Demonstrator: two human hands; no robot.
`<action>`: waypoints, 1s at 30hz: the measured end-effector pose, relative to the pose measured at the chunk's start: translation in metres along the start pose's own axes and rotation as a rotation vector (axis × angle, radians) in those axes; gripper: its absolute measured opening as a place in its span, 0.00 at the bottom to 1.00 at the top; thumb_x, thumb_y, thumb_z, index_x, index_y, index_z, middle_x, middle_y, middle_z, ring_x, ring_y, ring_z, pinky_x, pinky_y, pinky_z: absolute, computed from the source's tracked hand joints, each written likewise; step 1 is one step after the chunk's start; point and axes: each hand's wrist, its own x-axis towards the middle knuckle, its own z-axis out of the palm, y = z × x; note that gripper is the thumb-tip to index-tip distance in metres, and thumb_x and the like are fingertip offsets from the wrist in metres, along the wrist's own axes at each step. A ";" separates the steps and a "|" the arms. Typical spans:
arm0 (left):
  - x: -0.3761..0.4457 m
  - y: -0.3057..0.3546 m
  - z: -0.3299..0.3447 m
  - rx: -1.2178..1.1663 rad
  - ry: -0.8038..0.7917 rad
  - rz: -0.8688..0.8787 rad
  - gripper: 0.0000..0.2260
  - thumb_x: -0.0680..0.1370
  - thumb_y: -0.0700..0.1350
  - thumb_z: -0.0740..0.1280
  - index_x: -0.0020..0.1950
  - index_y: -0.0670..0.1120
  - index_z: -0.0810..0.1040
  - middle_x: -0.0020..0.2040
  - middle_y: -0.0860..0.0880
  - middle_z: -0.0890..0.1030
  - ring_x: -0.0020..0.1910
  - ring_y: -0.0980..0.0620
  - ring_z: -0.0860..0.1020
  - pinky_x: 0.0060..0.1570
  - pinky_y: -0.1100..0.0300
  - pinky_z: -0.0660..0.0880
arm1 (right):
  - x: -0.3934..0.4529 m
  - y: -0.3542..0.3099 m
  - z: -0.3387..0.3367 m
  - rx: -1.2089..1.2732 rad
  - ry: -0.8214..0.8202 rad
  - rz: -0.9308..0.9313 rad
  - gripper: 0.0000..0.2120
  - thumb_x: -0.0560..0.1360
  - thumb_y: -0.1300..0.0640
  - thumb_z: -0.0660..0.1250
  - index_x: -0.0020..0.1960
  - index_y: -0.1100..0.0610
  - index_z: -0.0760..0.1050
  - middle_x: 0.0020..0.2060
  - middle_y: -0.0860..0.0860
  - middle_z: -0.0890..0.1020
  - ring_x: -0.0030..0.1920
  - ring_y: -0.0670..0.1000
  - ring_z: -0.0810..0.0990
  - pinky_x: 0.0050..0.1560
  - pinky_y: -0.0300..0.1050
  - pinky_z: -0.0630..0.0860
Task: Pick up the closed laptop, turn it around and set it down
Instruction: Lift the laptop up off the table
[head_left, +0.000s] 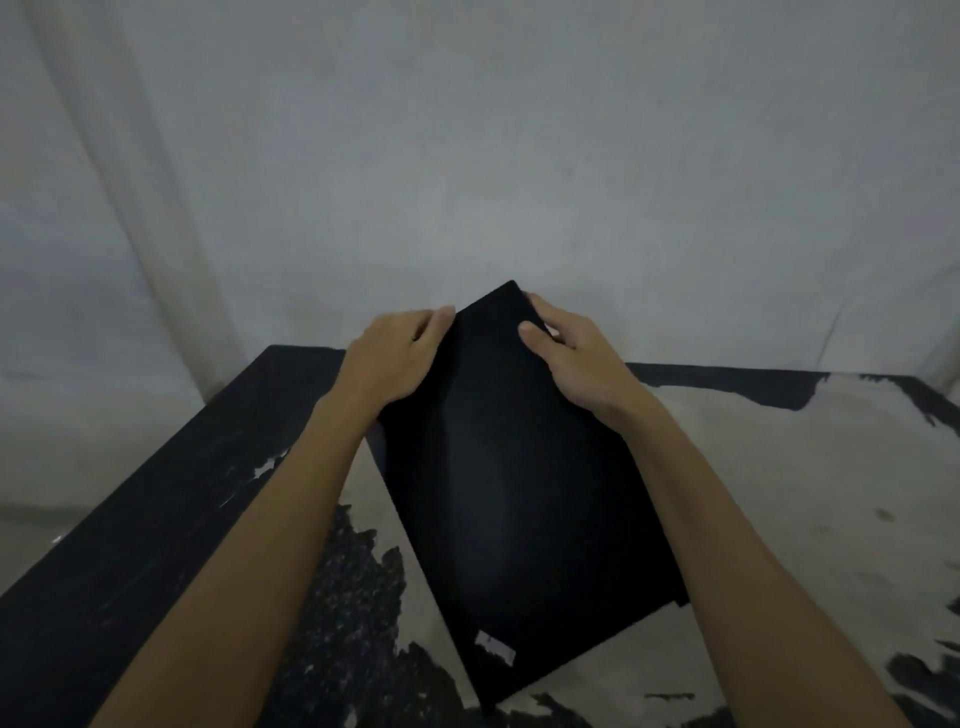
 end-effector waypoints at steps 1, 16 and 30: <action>0.002 0.008 -0.002 -0.069 -0.101 -0.023 0.28 0.83 0.66 0.52 0.38 0.49 0.78 0.39 0.51 0.81 0.39 0.49 0.79 0.43 0.51 0.76 | 0.001 -0.004 -0.002 0.006 -0.049 -0.015 0.23 0.83 0.47 0.60 0.77 0.49 0.69 0.69 0.45 0.80 0.66 0.45 0.80 0.66 0.45 0.77; -0.019 0.005 0.007 -0.509 -0.010 -0.440 0.33 0.77 0.74 0.55 0.45 0.44 0.78 0.42 0.42 0.80 0.41 0.45 0.78 0.41 0.53 0.72 | 0.002 -0.024 -0.018 -0.495 -0.142 -0.034 0.20 0.82 0.45 0.64 0.70 0.51 0.77 0.60 0.50 0.82 0.60 0.52 0.81 0.63 0.49 0.76; -0.043 -0.034 0.014 -0.939 0.261 -0.801 0.35 0.81 0.69 0.55 0.74 0.43 0.74 0.60 0.49 0.78 0.58 0.46 0.75 0.63 0.49 0.72 | -0.053 0.049 -0.042 -0.066 0.434 0.020 0.44 0.78 0.43 0.69 0.83 0.45 0.46 0.71 0.54 0.76 0.63 0.53 0.79 0.64 0.51 0.77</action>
